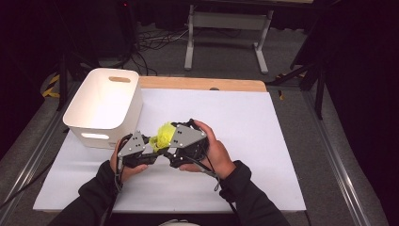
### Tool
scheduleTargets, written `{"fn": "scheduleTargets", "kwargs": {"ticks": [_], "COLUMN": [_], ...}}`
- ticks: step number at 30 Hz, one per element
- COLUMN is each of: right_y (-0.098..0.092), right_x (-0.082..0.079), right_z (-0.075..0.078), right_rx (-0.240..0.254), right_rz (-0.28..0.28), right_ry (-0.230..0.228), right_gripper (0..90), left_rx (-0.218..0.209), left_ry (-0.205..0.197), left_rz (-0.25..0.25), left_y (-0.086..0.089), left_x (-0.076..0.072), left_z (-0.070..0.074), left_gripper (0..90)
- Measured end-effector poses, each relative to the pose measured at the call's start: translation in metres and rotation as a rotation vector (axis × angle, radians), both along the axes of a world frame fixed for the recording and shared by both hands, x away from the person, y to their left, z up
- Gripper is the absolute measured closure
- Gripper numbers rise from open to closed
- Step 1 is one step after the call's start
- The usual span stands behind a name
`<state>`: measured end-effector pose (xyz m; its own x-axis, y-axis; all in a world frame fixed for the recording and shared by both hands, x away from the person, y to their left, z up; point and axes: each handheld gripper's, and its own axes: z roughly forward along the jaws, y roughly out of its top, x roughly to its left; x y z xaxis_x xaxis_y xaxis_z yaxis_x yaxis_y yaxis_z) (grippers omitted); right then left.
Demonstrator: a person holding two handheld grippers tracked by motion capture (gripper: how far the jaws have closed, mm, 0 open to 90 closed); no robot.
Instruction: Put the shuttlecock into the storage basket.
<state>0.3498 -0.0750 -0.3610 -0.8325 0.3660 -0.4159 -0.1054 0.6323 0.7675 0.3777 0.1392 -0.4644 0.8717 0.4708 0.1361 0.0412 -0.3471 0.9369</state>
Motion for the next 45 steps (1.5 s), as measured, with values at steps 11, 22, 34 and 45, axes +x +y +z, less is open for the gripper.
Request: {"fn": "scheduleTargets", "kwargs": {"ticks": [11,22,34,45], "right_y": [-0.033,-0.072,-0.120,-0.154], "right_x": [-0.002,0.001,0.003,0.002], "right_z": [-0.001,-0.011,-0.035,-0.068], "right_rx": [0.107,0.140,0.160,0.158], "right_rz": [-0.062,-0.147,-0.250,-0.312], "right_ry": [-0.024,-0.040,-0.030,0.003], "right_gripper": [18.9,18.7,18.8,18.3], "left_rx": [-0.009,-0.014,-0.027,-0.023], "left_ry": [-0.008,-0.021,-0.032,-0.042], "left_rz": [0.008,0.019,0.031,0.042], "left_y": [0.004,0.011,0.018,0.022], "left_x": [-0.002,-0.004,-0.007,-0.008], "left_z": [0.002,0.004,0.008,0.010], "left_gripper": [55.8,55.8,55.8,55.9]}}
